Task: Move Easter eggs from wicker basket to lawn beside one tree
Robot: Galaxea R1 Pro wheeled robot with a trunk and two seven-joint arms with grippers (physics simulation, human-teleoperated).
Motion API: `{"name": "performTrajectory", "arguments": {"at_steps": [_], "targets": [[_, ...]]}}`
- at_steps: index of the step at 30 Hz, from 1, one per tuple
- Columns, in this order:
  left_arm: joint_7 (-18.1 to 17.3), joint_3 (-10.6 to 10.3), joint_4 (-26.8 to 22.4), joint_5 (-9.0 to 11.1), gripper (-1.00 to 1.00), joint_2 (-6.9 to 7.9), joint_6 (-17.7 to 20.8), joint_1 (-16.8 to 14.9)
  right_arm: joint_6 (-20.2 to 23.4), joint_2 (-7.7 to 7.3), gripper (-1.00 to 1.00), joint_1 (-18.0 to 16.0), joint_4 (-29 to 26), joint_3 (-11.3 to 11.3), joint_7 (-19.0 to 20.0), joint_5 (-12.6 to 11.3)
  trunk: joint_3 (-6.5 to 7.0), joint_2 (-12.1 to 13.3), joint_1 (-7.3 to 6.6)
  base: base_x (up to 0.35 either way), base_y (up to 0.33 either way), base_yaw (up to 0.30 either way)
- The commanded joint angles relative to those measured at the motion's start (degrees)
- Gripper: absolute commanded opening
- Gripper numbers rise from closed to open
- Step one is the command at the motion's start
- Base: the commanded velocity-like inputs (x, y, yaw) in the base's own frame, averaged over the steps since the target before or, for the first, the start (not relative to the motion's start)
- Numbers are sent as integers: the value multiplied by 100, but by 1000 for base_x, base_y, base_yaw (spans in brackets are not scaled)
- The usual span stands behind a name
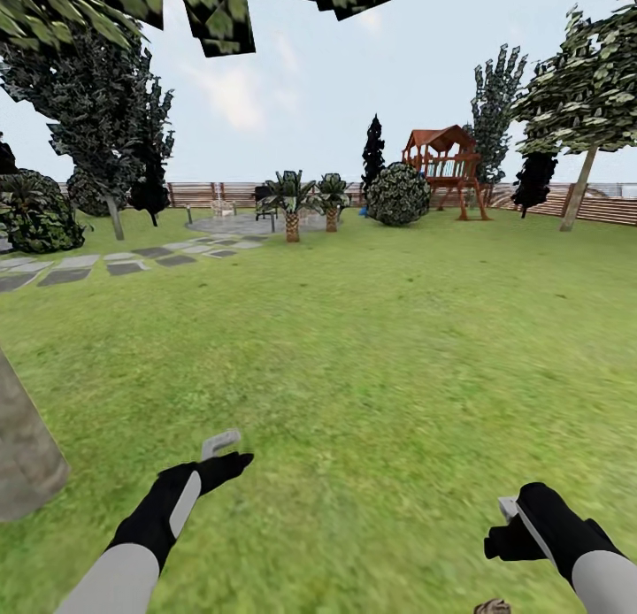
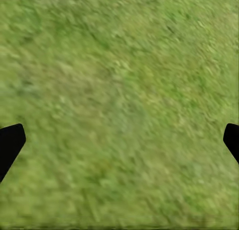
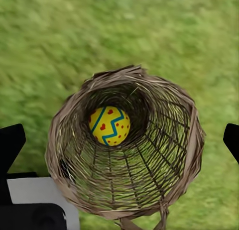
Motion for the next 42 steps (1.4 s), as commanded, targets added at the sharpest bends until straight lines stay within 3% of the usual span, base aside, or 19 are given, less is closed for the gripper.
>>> {"name": "performTrajectory", "arguments": {"at_steps": [1, 16, 23, 31, 42], "targets": [[-21, 37, 42, 30, 100, -5, 45, -7, 19, -2, 100, -3, -8, 1, 50, 59, -26, -46, 23, 0, 0, 0], [-16, 37, 198, 36, 100, -19, 54, -8, 36, -17, 100, -2, -8, -15, 50, 34, -295, -648, 352, 0, 0, 0], [-4, 51, 508, 36, 100, -22, 54, -5, 36, -20, 100, -3, -8, -13, 50, 29, -420, -929, 506, 0, 0, 0], [173, 41, 559, 51, 100, -30, 39, -7, 37, -21, 100, -3, -8, -8, 50, 25, -564, -1250, 682, -3, -1, 0], [185, 38, 715, 60, 100, -57, 5, -6, 38, -12, 100, -2, -8, 1, 50, 25, -762, -1691, 923, -122, -78, 0]]}}
